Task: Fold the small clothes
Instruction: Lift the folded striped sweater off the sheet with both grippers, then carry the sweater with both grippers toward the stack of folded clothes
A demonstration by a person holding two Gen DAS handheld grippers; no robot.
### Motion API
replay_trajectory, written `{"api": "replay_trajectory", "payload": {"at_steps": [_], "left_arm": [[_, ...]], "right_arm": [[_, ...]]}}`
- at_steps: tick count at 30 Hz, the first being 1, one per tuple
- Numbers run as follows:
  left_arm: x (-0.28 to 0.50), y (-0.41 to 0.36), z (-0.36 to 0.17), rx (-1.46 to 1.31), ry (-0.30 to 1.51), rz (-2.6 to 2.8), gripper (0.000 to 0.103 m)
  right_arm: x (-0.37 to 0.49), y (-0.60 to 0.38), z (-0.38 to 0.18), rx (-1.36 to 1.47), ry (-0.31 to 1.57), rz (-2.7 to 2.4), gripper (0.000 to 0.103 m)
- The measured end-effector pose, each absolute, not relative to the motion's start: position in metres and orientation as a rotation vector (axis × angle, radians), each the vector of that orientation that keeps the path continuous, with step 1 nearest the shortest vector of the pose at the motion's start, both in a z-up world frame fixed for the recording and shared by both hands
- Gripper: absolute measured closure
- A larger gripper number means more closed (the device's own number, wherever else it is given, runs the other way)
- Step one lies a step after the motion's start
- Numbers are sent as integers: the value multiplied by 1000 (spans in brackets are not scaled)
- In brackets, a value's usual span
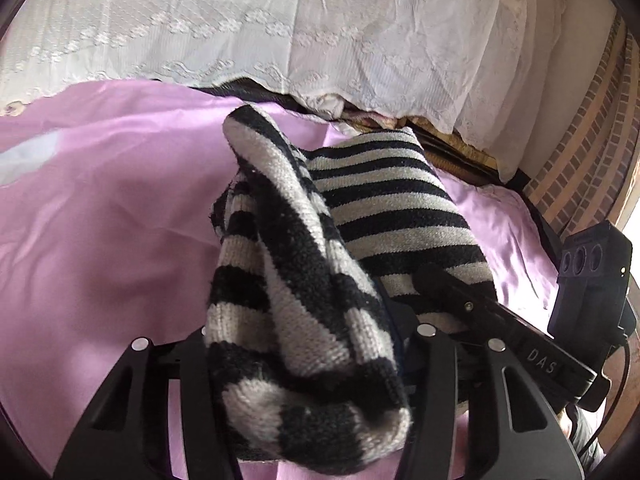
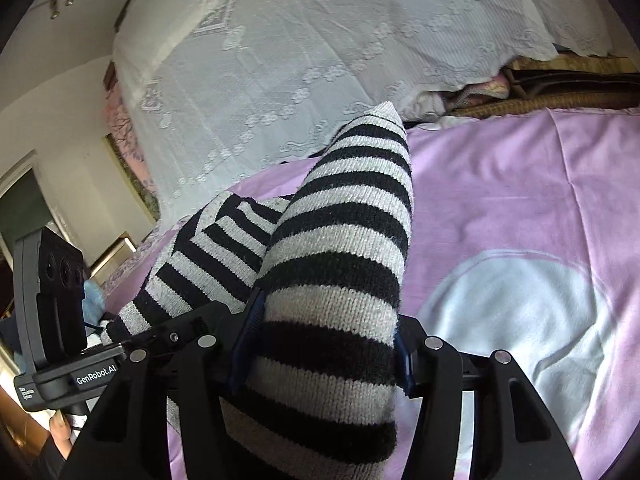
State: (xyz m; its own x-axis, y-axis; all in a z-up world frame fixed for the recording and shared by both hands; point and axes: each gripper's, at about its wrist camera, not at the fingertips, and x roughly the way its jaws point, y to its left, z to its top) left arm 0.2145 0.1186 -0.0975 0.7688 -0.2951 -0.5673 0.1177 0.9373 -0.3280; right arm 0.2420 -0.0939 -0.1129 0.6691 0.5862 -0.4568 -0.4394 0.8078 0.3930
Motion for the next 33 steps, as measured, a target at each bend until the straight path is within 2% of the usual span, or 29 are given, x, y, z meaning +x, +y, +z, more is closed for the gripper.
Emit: {"api": "replay_trajectory", "payload": {"at_steps": [12, 19, 24, 28, 33], "left_arm": [[62, 179, -27, -273, 482, -2, 54], [-14, 222, 56, -191, 381, 149, 54], [-40, 267, 104, -172, 344, 211, 54], [-54, 306, 115, -207, 329, 267, 54], [-73, 318, 99, -212, 333, 276, 54]], "right_arm": [[150, -7, -70, 230, 517, 877, 47], [104, 57, -12, 304, 469, 1070, 47], [82, 115, 36, 295, 445, 1154, 47], [73, 161, 51, 275, 469, 1190, 47], [56, 174, 41, 232, 463, 1208, 47]]}}
